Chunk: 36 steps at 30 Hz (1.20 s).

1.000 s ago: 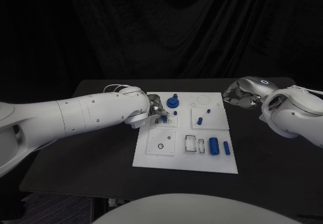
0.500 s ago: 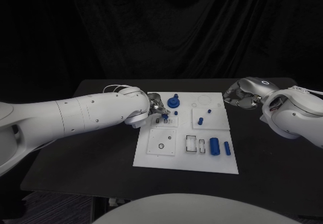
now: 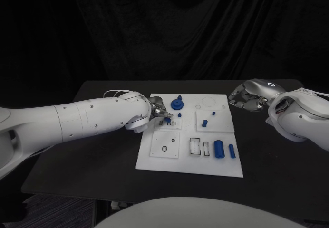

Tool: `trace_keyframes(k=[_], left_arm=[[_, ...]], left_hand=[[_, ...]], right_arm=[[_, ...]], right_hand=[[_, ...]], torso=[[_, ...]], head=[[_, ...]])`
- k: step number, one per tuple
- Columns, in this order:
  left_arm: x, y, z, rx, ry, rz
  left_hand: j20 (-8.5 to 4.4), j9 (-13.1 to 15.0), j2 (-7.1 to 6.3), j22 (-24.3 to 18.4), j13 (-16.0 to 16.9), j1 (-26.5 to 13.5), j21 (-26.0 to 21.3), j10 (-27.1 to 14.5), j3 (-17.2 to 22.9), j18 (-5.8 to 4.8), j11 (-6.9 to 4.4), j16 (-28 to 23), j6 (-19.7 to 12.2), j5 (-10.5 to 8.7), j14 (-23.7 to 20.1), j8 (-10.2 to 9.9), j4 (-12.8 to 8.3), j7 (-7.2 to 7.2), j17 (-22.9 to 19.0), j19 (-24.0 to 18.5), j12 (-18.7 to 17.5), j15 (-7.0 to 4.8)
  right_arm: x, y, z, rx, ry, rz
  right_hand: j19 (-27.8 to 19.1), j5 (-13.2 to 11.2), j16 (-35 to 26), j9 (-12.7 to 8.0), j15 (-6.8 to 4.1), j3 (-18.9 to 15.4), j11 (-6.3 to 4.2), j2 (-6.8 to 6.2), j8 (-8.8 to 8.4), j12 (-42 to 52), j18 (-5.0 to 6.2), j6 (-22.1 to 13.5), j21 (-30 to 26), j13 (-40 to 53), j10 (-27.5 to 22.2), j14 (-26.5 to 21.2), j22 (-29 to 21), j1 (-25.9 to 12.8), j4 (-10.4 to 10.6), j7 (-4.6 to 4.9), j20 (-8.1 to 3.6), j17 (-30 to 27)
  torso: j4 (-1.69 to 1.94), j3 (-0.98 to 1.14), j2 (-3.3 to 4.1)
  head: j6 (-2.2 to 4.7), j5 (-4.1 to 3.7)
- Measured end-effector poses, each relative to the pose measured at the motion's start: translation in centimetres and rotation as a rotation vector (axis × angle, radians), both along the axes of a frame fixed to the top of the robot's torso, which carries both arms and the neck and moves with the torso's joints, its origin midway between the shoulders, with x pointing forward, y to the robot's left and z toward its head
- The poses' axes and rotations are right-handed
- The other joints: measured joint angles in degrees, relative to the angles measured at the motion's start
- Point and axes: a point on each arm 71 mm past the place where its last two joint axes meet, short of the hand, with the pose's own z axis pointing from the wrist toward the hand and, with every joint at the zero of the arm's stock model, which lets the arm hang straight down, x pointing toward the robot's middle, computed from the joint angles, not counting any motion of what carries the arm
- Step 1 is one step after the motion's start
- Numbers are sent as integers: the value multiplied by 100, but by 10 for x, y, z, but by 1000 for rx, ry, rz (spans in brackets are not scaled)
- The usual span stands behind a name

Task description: Assemble the parts on the task board

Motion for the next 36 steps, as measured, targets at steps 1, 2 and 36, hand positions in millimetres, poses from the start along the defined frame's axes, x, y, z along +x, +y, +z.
trace_keyframes(k=[1, 2, 36], left_arm=[[0, 0, -1, -1, 0, 1], [-1, 0, -1, -2, 0, 2], [-8, 7, -12, -60, -50, 29]], left_hand=[[0, 0, 0, -5, 0, 0, 0, 0, 0, -1, 0, 0, 0, 0, 0, 0, 0, 0, 0, 0, 0, 0], [0, 0, 0, -5, 0, 0, 0, 0, 0, 0, 0, 0, 0, 0, 0, 0, 0, 0, 0, 0, 0, 0], [21, 54, -32, -25, 0, -75, -23, -2, -74, 0, 40, 0, 0, -265, -21, -124, 138, 42, 0, -21, 0, 20]], right_arm=[[0, 0, 0, 0, 0, 0], [0, 0, 0, 0, 0, 0], [-1, -2, -1, -4, 7, -7]], right_hand=[[0, 0, 0, 0, 0, 0, 0, 0, 0, 0, 0, 0, 0, 0, 0, 0, 0, 0, 0, 0, 0, 0], [0, 0, 0, 0, 0, 0, 0, 0, 0, 0, 0, 0, 0, 0, 0, 0, 0, 0, 0, 0, 0, 0], [0, 0, 0, -11, 16, 16, 0, 0, 0, -35, 0, 0, 0, 1, 0, 16, -1, 0, 17, 0, 0, 0]], torso=[[-1, 0, 0], [-2, 0, 0], [-3, 3, -2]], head=[[0, 0], [0, 1], [0, 21]])
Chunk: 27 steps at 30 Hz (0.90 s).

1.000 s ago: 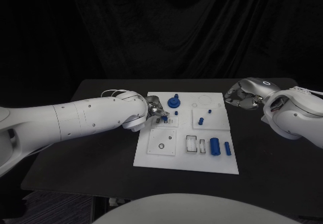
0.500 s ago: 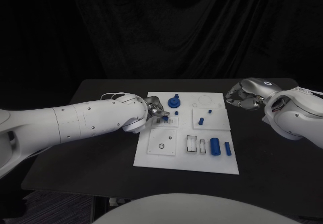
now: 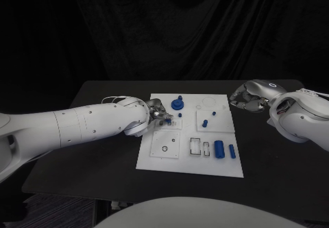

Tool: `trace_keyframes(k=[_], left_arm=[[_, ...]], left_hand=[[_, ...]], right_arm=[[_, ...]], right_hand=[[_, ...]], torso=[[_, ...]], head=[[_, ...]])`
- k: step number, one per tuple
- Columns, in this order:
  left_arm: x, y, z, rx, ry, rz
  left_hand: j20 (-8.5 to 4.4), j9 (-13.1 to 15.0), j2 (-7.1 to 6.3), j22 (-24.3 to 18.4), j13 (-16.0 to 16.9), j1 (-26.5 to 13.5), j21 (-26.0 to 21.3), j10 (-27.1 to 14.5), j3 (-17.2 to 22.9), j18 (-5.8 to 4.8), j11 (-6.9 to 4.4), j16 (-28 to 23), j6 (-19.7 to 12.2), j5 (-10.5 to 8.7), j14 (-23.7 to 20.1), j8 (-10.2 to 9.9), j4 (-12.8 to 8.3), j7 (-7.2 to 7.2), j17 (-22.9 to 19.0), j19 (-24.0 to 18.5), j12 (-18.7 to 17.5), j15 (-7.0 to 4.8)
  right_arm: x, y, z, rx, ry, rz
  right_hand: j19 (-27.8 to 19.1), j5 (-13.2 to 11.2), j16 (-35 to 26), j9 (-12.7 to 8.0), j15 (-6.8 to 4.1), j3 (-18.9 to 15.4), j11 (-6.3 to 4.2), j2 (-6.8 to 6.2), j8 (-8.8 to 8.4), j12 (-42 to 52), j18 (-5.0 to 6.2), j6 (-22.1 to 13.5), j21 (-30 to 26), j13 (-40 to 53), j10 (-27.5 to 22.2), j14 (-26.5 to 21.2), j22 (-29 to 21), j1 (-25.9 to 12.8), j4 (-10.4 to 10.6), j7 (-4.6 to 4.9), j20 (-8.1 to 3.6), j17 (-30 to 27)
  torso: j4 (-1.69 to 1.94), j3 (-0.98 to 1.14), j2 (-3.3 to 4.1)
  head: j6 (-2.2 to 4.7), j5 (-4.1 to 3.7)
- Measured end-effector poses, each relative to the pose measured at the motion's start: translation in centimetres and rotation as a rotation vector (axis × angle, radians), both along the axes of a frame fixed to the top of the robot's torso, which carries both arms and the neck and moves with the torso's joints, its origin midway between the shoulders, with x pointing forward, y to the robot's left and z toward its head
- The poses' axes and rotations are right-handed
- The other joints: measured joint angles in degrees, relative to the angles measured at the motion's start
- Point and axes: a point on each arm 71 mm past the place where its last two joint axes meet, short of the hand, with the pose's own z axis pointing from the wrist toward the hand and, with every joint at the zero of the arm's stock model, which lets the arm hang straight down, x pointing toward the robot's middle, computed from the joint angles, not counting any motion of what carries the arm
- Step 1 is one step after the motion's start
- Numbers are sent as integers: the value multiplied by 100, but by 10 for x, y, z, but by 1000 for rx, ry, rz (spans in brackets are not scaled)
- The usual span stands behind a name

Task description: Assemble the parts on the task board

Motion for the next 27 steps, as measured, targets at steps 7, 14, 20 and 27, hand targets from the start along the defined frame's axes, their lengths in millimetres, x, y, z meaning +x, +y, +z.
trace_keyframes(k=[7, 14, 20, 27], left_arm=[[-1, 1, -1, 0, 2, 1], [-1, 2, -3, 0, 4, 1], [-1, 3, -3, 0, 5, 2], [-2, 4, -3, -1, 5, 1]], left_hand=[[14, 14, 0, 0, 0, -45, 0, 0, -37, 0, 0, 0, 21, -69, 15, -46, 37, 20, 0, 14, 0, 15], [21, 23, -27, 0, 0, -71, -21, 12, -86, 0, 11, 0, 21, -125, 21, -68, 86, 20, 0, 21, 0, 21], [21, 24, -27, 0, 0, -71, -21, 20, -92, 0, 20, 0, 21, -133, 21, -75, 92, 20, 0, 21, 0, 21], [42, 31, -33, -10, 0, -125, -36, 11, -166, 0, 29, 0, 21, -191, 21, -125, 165, 20, 0, 0, 0, 21]], right_arm=[[0, 0, -1, 1, 6, -2], [0, 0, -1, 4, 14, -6], [0, 0, -2, 6, 18, -8], [0, 0, -2, 6, 22, -9]], right_hand=[[0, 0, 0, 0, 0, 0, 0, 0, -24, 0, 0, 0, 0, 0, 0, 0, 0, 0, 0, 0, 0, 0], [0, 0, 0, 1, 0, 0, 0, 0, -23, 0, 0, 0, 0, 0, 0, 0, 0, 0, 0, 0, 0, 0], [0, 0, 0, 1, 0, 0, 0, 0, -23, 0, 0, 0, 0, -1, 0, 0, 0, 0, 0, 0, 0, 0], [0, 0, -23, -6, 0, 16, 0, 0, -24, 0, 0, 0, -34, -1, 0, 0, 0, 0, -17, 0, 0, 0]], torso=[[1, -2, 0], [1, -3, 0], [1, -3, 0], [1, -3, 0]], head=[[0, 7], [0, 16], [0, 7], [0, 18]])
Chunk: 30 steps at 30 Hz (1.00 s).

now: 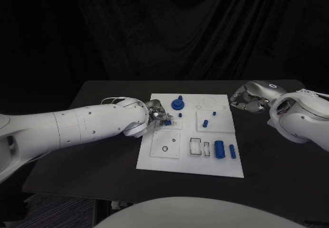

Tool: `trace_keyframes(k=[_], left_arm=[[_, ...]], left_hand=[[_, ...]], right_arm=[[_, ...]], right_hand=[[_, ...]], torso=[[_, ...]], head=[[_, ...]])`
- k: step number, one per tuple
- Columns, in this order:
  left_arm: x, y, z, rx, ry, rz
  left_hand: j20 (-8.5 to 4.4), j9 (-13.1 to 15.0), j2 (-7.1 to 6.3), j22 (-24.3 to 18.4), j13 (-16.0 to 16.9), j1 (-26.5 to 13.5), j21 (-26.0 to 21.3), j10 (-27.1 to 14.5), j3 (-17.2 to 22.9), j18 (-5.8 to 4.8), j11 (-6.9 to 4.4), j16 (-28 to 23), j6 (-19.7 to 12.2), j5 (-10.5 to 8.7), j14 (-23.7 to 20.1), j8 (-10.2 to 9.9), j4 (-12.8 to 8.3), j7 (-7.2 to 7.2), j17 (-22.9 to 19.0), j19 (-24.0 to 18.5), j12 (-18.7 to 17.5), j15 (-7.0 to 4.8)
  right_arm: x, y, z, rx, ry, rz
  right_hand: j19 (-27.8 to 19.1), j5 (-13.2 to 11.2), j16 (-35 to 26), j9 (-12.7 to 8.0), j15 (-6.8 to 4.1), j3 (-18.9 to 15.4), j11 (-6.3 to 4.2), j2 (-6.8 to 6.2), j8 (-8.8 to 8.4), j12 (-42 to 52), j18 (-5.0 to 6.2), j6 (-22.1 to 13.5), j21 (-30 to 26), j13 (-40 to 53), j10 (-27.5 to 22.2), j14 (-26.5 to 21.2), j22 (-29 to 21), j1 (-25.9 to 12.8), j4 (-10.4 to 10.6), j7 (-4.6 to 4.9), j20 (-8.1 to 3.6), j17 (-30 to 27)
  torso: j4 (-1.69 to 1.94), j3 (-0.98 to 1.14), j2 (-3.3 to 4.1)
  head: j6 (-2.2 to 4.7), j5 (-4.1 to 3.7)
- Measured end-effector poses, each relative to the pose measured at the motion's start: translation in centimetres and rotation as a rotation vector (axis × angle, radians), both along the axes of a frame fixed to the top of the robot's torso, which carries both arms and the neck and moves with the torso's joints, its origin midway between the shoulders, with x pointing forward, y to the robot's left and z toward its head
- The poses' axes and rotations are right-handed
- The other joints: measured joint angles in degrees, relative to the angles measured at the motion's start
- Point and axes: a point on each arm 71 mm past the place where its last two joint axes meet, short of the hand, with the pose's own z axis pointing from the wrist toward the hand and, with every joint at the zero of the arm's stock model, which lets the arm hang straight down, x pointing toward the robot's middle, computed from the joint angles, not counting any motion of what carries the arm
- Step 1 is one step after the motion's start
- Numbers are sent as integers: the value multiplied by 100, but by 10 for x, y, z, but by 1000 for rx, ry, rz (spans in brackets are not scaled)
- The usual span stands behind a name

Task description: Assemble the parts on the task board

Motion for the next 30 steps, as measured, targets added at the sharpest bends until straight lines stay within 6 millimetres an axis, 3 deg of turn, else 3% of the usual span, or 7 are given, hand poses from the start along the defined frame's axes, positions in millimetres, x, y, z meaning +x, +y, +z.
trace_keyframes(k=[4, 7, 10, 13, 16, 21, 30], left_arm=[[0, 3, 0, -8, -8, -4], [1, 6, 3, -30, -34, -12], [1, 9, 6, -67, -82, -23], [1, 15, 11, -119, -154, -40], [0, 19, 17, -170, -231, -62], [-6, 27, 28, -255, -362, -119], [-27, 46, 25, -328, -454, -178]], left_hand=[[31, -61, -54, -7, 0, -99, -22, -10, -191, -1, 76, 0, -143, -188, 1, -263, 191, 117, 0, -31, 0, 63], [181, -451, -115, 25, 0, -76, -22, -5, -473, 0, 242, 0, -455, -365, -4, -769, 386, 277, 0, -50, 0, 215], [245, -696, -143, 63, 0, 49, -22, -6, -649, 0, 304, 0, -586, -383, 0, -1024, 456, 360, 0, -61, 0, 248], [299, -902, -145, 104, 0, 314, -22, -13, -807, -1, 359, 0, -636, -230, -10, -1194, 476, 409, 0, -74, 0, 339], [333, -1068, -116, 148, 0, 782, -22, 8, -820, -1, 381, 0, -636, 164, 3, -1289, 371, 409, 0, -107, 0, 353], [338, -1285, -127, 158, 0, 1381, -13, -11, -664, 0, 401, 0, -734, 582, -10, -1366, 257, 479, 0, -113, 0, 380], [356, -1520, -169, 158, 0, 2119, 171, -5, -211, 0, 365, 0, -952, 701, -10, -1366, 168, 419, 0, -44, 0, 379]], right_arm=[[0, 0, 0, 0, 1, -1], [0, -1, 0, -1, 2, -3], [0, -3, 0, -1, 3, -6], [-1, -4, 0, -2, 4, -9], [-1, -5, 0, -2, 5, -11], [-2, -7, 0, -2, 6, -15], [-3, -9, 0, -4, 10, -21]], right_hand=[[0, 0, 0, 0, 0, 0, 0, 0, 0, 0, -1, 0, 0, 0, 0, 0, 0, 0, 0, 0, 0, 0], [0, 0, 0, 0, 0, 0, 0, 0, 0, 0, 0, 0, 0, 0, 0, 0, 0, 0, 0, 0, 0, 0], [0, 0, 0, 0, 0, 0, 0, 0, 0, 0, -1, 0, 0, 0, 0, 0, 0, 0, 0, 0, 0, 0], [0, 0, 0, 0, 0, 0, 0, 0, 0, 0, 0, 0, 0, 0, 0, 0, 0, 0, 0, 0, 0, 0], [0, 0, 0, 0, 0, 0, 0, 0, 0, 0, 0, 0, 0, 0, 0, 0, 0, 0, 0, 0, 0, 0], [0, 0, 0, 1, 0, 0, 0, 0, 0, 0, -1, 0, 0, 0, 0, 0, 0, 0, 0, 0, 0, 0], [0, 0, 0, -4, 0, 0, 0, 0, 0, 0, 0, 0, 0, 0, 0, 0, 0, 0, 0, 0, 0, 0]], torso=[[-2, 1, -1], [-2, 1, 0], [-2, 1, 0], [-1, 2, 1], [-1, 2, 1], [-1, 2, 1], [-1, -2, 3]], head=[[0, 4], [0, 4], [0, -6], [0, -13], [0, -21], [0, -23], [0, 19]])
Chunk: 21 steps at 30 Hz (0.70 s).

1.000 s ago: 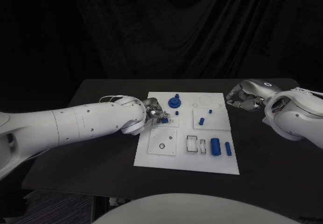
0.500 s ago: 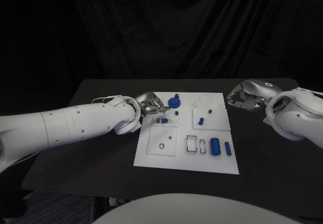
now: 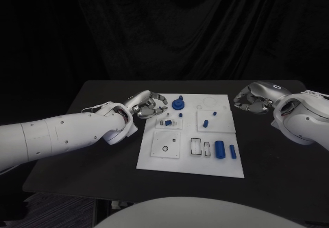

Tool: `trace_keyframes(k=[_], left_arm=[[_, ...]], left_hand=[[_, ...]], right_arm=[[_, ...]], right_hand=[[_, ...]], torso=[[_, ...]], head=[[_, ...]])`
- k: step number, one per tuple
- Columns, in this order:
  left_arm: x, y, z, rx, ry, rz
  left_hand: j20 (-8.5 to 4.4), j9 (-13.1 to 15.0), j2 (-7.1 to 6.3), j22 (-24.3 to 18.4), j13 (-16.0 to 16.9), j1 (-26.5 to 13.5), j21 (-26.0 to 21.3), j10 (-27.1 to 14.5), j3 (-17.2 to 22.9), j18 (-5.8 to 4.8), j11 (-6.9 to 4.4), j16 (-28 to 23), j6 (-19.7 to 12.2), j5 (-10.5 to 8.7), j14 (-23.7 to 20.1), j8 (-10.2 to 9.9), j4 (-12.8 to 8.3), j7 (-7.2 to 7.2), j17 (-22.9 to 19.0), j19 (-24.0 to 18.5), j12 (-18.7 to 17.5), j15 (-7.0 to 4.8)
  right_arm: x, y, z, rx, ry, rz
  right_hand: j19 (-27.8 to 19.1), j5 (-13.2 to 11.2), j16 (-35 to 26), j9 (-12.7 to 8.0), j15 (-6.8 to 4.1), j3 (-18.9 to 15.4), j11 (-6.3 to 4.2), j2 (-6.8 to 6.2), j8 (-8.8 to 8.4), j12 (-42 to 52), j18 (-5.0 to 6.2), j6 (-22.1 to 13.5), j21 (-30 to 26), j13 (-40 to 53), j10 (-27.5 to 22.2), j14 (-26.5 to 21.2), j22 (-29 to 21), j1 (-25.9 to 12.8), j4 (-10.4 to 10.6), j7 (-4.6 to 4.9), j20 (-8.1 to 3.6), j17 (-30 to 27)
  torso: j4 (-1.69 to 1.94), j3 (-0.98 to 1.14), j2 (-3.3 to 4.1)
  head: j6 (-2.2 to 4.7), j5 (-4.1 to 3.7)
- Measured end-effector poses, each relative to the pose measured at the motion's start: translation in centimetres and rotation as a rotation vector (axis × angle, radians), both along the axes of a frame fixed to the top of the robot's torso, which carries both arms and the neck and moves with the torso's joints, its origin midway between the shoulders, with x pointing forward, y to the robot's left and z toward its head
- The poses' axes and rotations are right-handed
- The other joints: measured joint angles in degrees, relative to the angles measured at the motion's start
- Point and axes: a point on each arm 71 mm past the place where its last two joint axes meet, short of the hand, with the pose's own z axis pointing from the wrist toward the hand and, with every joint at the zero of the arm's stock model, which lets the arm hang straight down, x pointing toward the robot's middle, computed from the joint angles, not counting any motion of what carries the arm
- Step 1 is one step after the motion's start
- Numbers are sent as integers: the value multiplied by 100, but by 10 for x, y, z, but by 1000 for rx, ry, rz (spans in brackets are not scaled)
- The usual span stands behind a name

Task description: Assemble the parts on the task board

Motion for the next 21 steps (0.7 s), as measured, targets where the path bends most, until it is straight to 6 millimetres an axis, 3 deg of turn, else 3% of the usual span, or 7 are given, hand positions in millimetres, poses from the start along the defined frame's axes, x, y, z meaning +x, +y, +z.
trace_keyframes(k=[6, 13, 21], left_arm=[[-11, 6, -15, -13, 2, -10], [-22, 5, -34, -17, 28, -10], [-28, 6, -52, -2, 71, 22]], left_hand=[[-8, -32, -21, 0, 0, 93, 21, 0, 103, 0, 0, 0, -78, -3, 0, 0, -30, 15, 0, 27, 0, 0], [1, -40, -51, -1, 0, 63, 48, 0, 108, 0, 0, 0, -155, -252, 0, 0, 109, 50, 0, 36, 0, 0], [1, -65, -71, -1, 0, 43, 47, 0, 95, 1, 0, 0, -535, -334, 0, 49, 202, 84, 0, 36, 0, -1]], right_arm=[[-1, -1, 0, -1, 3, -3], [-2, -3, 0, -2, 6, -7], [-3, -4, 0, -5, 10, -11]], right_hand=[[0, 0, 0, 0, 0, 0, 0, 0, 0, 0, 0, 0, 0, 0, 0, 0, 0, 0, 0, 0, 0, 0], [0, 0, 0, 0, 0, 0, 0, 0, 0, 0, 0, 0, 0, 0, 0, 0, 0, 0, 0, 0, 0, 0], [0, 0, 0, 1, 0, 0, 0, 0, 0, 0, 0, 0, 0, 0, 0, 0, 0, 0, 0, 0, 0, 0]], torso=[[1, -1, 1], [12, 6, -7], [16, -1, -5]], head=[[0, 9], [0, -14], [0, -20]])
